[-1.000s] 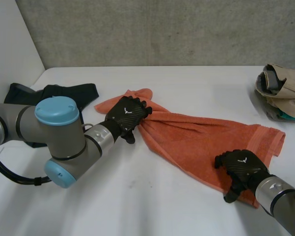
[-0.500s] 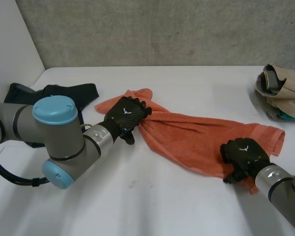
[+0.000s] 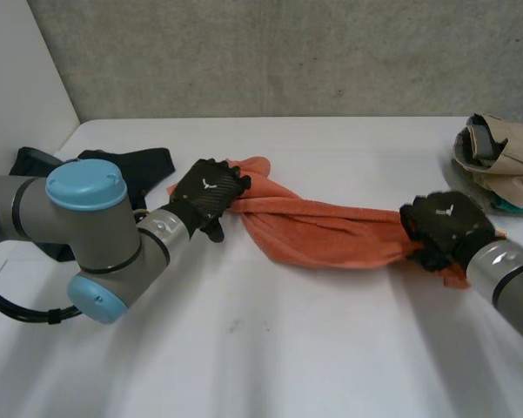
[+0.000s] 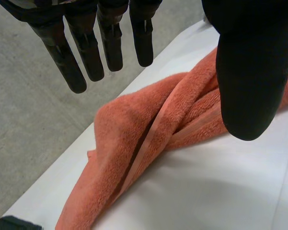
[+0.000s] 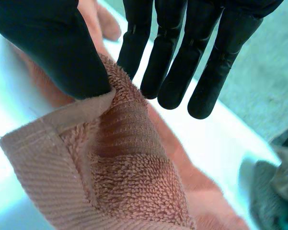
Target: Fold the laundry.
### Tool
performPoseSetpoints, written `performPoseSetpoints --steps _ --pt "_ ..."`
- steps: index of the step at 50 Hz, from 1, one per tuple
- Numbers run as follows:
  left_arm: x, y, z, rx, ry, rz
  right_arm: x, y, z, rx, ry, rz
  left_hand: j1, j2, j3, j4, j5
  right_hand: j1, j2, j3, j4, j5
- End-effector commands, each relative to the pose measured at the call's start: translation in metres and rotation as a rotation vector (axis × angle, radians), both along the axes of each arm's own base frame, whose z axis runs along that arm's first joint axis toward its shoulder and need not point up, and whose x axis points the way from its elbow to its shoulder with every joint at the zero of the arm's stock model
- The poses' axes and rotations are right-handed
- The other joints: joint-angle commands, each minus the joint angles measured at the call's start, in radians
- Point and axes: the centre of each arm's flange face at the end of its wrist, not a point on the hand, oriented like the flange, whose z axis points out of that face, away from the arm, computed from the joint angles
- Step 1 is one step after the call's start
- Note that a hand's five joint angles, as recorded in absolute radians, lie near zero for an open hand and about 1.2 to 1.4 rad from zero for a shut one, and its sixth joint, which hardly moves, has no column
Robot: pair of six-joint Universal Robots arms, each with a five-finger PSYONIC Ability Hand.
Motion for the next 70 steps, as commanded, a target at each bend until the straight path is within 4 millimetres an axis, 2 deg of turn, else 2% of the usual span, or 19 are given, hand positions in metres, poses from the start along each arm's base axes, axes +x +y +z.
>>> performPoseSetpoints --steps 1,13,21,26,27,30,32,36,40,44,48,53,59,61,63,65,67,68,70 --pt "0.000 -0.004 -0.007 0.064 0.051 0.014 0.004 0.012 0.030 -0.040 -0.018 0.027 0.049 0.038 0.040 0.038 0.039 0.420 0.217 0.211 0.208 0.244" --pt "-0.015 -0.010 -0.025 0.099 0.083 -0.009 0.010 0.016 0.034 -0.048 -0.028 0.041 0.114 0.103 0.105 0.102 0.104 0.420 0.217 0.211 0.208 0.244" --pt "-0.029 -0.013 -0.039 0.101 0.085 -0.033 0.015 0.026 0.057 -0.084 -0.116 0.047 0.187 0.176 0.178 0.176 0.177 0.420 0.217 0.211 0.208 0.244" --pt "-0.037 -0.008 -0.044 0.107 0.083 -0.055 0.011 0.029 0.066 -0.099 -0.126 0.035 0.465 0.455 0.456 0.454 0.455 0.420 0.217 0.211 0.208 0.244" --pt "-0.039 -0.006 -0.046 0.110 0.083 -0.066 0.010 0.029 0.066 -0.100 -0.125 0.029 0.702 0.691 0.692 0.690 0.691 0.420 0.217 0.211 0.208 0.244" --pt "-0.041 -0.004 -0.046 0.113 0.085 -0.071 0.010 0.028 0.067 -0.102 -0.126 0.024 1.017 1.006 1.007 1.005 1.006 0.420 0.217 0.211 0.208 0.244" --pt "-0.041 -0.003 -0.044 0.112 0.086 -0.071 0.010 0.028 0.067 -0.102 -0.128 0.025 1.018 1.007 1.009 1.006 1.008 0.420 0.217 0.211 0.208 0.244" --pt "-0.042 -0.003 -0.028 0.078 0.098 -0.053 0.010 0.028 0.067 -0.103 -0.126 0.029 1.018 1.007 1.009 1.006 1.008 0.420 0.217 0.211 0.208 0.244" --pt "-0.034 -0.002 0.008 0.012 0.119 0.028 0.010 0.027 0.065 -0.097 -0.105 0.030 1.018 1.007 1.009 1.006 1.008 0.420 0.217 0.211 0.208 0.244" --pt "-0.017 0.017 0.061 -0.062 0.156 0.092 0.010 0.025 0.060 -0.086 -0.050 0.041 1.018 1.007 1.009 1.006 1.008 0.420 0.217 0.211 0.208 0.244" --pt "-0.007 0.047 0.093 -0.097 0.187 0.083 0.012 0.012 0.037 -0.022 0.046 0.061 1.018 1.007 1.009 1.006 1.008 0.420 0.217 0.211 0.208 0.244" --pt "-0.001 0.079 0.100 -0.082 0.176 0.065 0.017 -0.006 0.008 0.085 0.146 0.087 1.018 1.007 1.009 1.006 1.008 0.420 0.217 0.211 0.208 0.244" --pt "0.004 0.101 0.079 -0.013 0.072 0.120 0.019 -0.029 -0.016 0.190 0.212 0.062 1.018 1.007 1.009 1.006 1.008 0.420 0.217 0.211 0.208 0.244" --pt "0.004 0.099 0.073 -0.007 0.046 0.132 0.020 -0.035 -0.017 0.186 0.216 0.054 1.018 1.007 1.009 1.006 1.008 0.420 0.217 0.211 0.208 0.244" --pt "-0.001 0.088 0.055 -0.008 0.001 0.148 0.022 -0.039 -0.016 0.174 0.213 0.052 1.018 1.007 1.009 1.006 1.008 0.420 0.217 0.211 0.208 0.244" --pt "-0.010 0.075 0.049 -0.040 -0.010 0.148 0.029 -0.050 -0.006 0.108 0.191 0.053 1.018 1.007 1.009 1.006 1.008 0.420 0.217 0.211 0.208 0.244" --pt "-0.024 0.045 0.055 -0.148 0.001 0.166 0.038 -0.060 0.006 0.026 0.171 0.057 1.018 1.007 1.009 1.006 1.008 0.420 0.217 0.211 0.208 0.244" --pt "-0.027 0.025 0.064 -0.218 0.014 0.182 0.046 -0.069 0.020 -0.069 0.149 0.051 1.018 1.007 1.009 1.006 1.008 0.420 0.217 0.211 0.208 0.244" --pt "-0.025 0.000 0.081 -0.310 0.035 0.221 0.052 -0.079 0.040 -0.186 0.122 0.029 1.018 1.007 1.009 1.006 1.008 0.420 0.217 0.211 0.208 0.244"
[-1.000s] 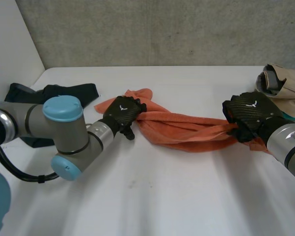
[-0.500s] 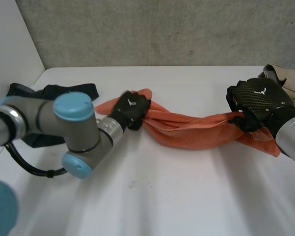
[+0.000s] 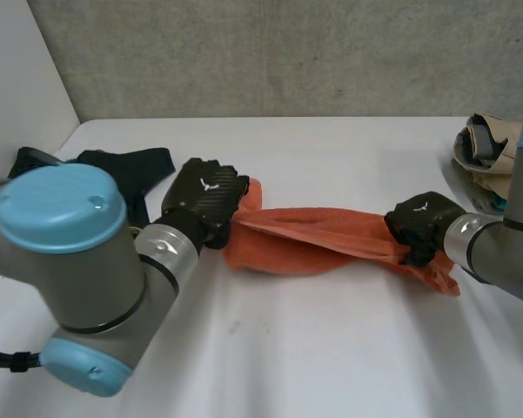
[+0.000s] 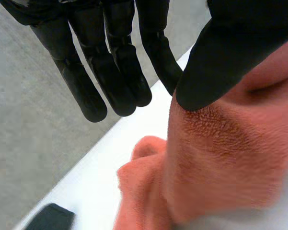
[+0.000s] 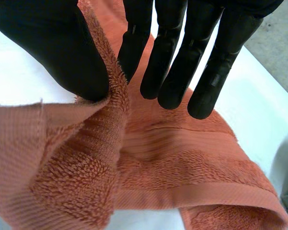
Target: Fold the laundry.
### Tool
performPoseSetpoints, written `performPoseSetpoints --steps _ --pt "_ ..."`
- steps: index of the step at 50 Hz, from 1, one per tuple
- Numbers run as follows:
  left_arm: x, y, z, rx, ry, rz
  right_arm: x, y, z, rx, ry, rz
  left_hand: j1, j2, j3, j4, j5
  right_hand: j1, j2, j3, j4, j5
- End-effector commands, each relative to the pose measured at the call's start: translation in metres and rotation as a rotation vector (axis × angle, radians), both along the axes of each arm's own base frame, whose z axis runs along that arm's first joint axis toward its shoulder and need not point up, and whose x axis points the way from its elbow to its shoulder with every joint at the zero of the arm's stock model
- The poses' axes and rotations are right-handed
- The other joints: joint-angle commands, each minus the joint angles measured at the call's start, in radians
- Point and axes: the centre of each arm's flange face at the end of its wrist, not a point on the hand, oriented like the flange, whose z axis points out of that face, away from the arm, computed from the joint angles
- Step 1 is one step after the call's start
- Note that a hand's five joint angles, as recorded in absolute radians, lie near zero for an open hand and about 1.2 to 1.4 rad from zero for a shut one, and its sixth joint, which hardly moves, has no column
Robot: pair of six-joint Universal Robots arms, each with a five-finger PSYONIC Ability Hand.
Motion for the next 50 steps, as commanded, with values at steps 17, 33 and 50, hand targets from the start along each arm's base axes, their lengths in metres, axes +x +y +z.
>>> performPoseSetpoints --steps 17,33,50 --pt "-0.003 -0.084 0.168 -0.725 0.343 0.143 0.042 -0.035 0.192 -0.986 -0.324 -0.055 0.248 0.200 0.205 0.197 0.243 0.416 0.217 0.211 0.208 0.234" --pt "0.011 0.029 -0.024 -0.117 -0.091 0.058 0.027 0.019 0.035 -0.338 -0.099 0.063 0.248 0.200 0.205 0.197 0.243 0.416 0.217 0.211 0.208 0.234" --pt "0.021 0.036 -0.008 -0.086 -0.108 0.056 -0.018 0.010 -0.007 -0.205 -0.042 -0.058 -0.816 -0.865 -0.860 -0.868 -0.822 0.416 0.217 0.211 0.208 0.234"
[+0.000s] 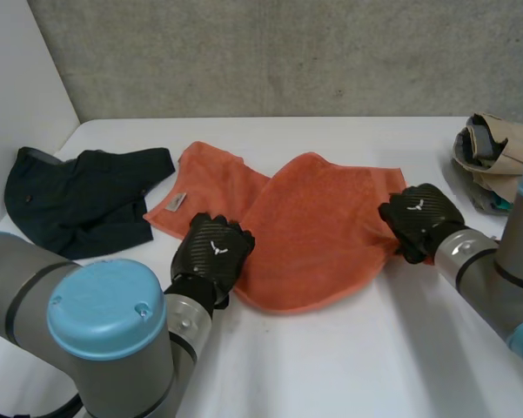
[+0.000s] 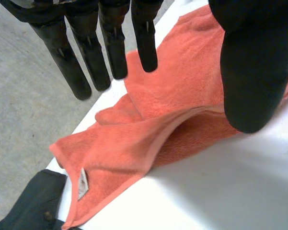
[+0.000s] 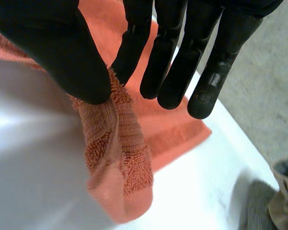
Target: Fold the laundry.
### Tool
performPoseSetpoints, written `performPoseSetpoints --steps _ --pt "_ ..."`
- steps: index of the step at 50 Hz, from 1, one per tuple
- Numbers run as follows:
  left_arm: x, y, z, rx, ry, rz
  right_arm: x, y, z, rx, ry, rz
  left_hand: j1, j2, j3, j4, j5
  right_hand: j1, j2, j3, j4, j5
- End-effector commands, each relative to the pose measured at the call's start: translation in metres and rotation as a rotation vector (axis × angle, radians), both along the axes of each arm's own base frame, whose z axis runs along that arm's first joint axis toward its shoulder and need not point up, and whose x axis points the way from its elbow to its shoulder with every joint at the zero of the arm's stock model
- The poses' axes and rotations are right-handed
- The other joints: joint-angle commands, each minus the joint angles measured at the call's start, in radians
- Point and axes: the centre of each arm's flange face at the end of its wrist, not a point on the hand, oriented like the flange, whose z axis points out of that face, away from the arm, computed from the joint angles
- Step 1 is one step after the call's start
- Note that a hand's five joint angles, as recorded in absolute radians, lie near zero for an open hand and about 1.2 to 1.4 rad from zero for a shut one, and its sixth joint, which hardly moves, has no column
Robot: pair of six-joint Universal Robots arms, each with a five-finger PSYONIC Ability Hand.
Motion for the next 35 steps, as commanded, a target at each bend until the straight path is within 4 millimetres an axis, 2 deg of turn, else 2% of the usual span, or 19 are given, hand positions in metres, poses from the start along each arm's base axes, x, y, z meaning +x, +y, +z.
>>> performPoseSetpoints --steps 1,3,7,9,11,15,19,27,35 --pt "0.015 -0.018 0.043 -0.071 0.076 0.018 -0.024 -0.017 -0.002 0.006 -0.003 -0.077 -0.157 -0.199 -0.204 -0.203 -0.197 0.416 0.215 0.211 0.208 0.230" --pt "0.020 -0.029 0.046 -0.075 0.086 0.013 -0.030 -0.022 -0.002 -0.001 -0.005 -0.097 -0.154 -0.196 -0.201 -0.200 -0.194 0.416 0.215 0.211 0.208 0.230" --pt "0.040 -0.062 0.049 -0.074 0.098 0.018 -0.036 -0.030 -0.004 -0.024 -0.009 -0.119 -0.154 -0.196 -0.201 -0.200 -0.194 0.416 0.215 0.211 0.208 0.230" --pt "0.056 -0.085 0.047 -0.069 0.103 0.019 -0.038 -0.035 -0.005 -0.036 -0.012 -0.126 -0.145 -0.187 -0.192 -0.191 -0.185 0.416 0.215 0.211 0.208 0.230" --pt "0.064 -0.098 0.045 -0.064 0.106 0.010 -0.042 -0.041 -0.008 -0.048 -0.014 -0.139 -0.139 -0.182 -0.186 -0.185 -0.179 0.416 0.215 0.211 0.208 0.230" --pt "0.085 -0.139 0.008 0.028 0.101 -0.040 -0.044 -0.045 -0.011 -0.053 -0.015 -0.148 -0.084 -0.126 -0.131 -0.130 -0.124 0.416 0.215 0.211 0.208 0.230" --pt "0.095 -0.171 -0.008 0.055 0.116 -0.090 -0.047 -0.047 -0.014 -0.046 -0.011 -0.155 0.010 -0.032 -0.037 -0.036 -0.030 0.416 0.215 0.211 0.208 0.230" --pt "0.094 -0.213 -0.028 0.050 0.124 -0.103 -0.046 -0.045 -0.017 -0.033 -0.010 -0.154 0.163 0.121 0.116 0.117 0.123 0.416 0.215 0.211 0.208 0.230" --pt "0.086 -0.230 -0.038 0.042 0.125 -0.116 -0.044 -0.041 -0.020 -0.023 -0.008 -0.148 0.190 0.147 0.143 0.144 0.150 0.416 0.215 0.211 0.208 0.230"
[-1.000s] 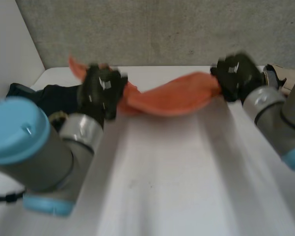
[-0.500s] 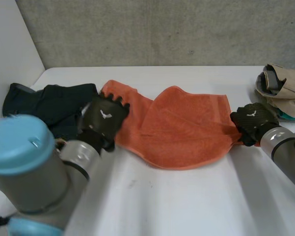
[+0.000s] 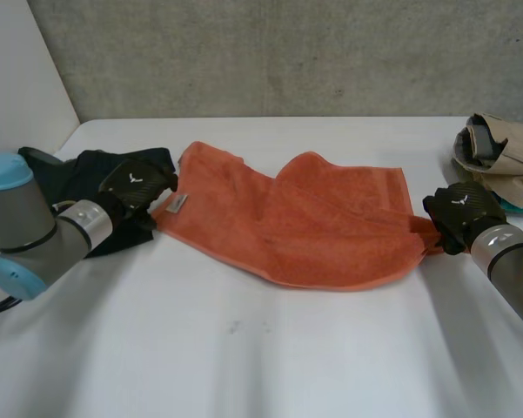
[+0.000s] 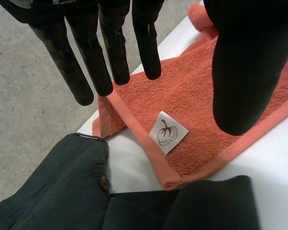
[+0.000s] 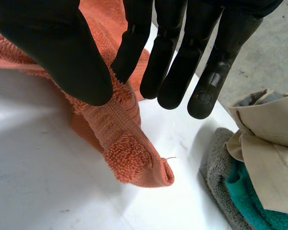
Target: Fold the laundry.
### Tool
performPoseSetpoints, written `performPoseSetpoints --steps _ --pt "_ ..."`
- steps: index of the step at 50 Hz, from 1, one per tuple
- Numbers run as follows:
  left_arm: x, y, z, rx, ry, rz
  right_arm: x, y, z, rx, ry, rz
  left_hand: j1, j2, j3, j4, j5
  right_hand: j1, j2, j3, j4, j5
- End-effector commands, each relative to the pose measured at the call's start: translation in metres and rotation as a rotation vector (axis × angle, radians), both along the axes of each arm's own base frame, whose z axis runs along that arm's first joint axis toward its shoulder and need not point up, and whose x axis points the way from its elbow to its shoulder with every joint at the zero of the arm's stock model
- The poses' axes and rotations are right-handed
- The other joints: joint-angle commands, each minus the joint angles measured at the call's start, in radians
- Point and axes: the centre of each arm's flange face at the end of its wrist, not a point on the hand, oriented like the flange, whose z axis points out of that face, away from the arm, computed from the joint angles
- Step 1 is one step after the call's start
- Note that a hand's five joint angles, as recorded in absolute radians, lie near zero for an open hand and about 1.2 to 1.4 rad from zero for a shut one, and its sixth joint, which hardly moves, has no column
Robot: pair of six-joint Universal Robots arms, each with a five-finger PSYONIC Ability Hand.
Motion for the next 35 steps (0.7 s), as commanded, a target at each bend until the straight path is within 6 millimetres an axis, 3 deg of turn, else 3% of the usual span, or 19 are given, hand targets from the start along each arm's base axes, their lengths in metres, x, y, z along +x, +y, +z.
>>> performPoseSetpoints --steps 1,24,35 --pt "-0.006 -0.015 -0.008 -0.010 0.001 -0.002 0.001 0.002 -0.001 0.006 0.002 0.002 0.115 0.115 0.117 0.110 0.110 0.416 0.215 0.211 0.208 0.230" --pt "-0.014 -0.015 -0.038 0.012 -0.093 -0.041 0.002 0.002 -0.007 0.016 0.014 0.008 0.083 0.082 0.085 0.078 0.078 0.416 0.215 0.211 0.208 0.230" --pt "-0.016 -0.029 -0.043 -0.032 -0.124 -0.006 0.002 0.003 -0.011 0.026 0.017 0.010 0.151 0.150 0.152 0.145 0.146 0.416 0.215 0.211 0.208 0.230"
